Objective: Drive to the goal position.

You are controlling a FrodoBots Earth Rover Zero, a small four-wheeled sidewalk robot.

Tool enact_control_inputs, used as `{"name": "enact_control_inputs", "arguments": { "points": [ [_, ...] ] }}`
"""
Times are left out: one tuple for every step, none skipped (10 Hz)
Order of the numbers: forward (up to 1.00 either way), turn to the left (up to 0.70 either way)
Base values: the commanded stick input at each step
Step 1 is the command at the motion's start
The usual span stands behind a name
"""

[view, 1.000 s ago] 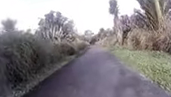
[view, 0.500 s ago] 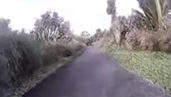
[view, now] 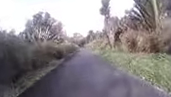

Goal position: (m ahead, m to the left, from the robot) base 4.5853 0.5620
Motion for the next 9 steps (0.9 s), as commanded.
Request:
{"name": "enact_control_inputs", "arguments": {
  "points": [
    [0.85,0.00],
    [0.85,0.00],
    [0.85,0.00],
    [0.85,-0.01],
    [0.85,-0.02],
    [0.85,-0.04],
    [0.85,-0.30],
    [0.85,-0.10],
    [0.85,0.00]
  ]
}}
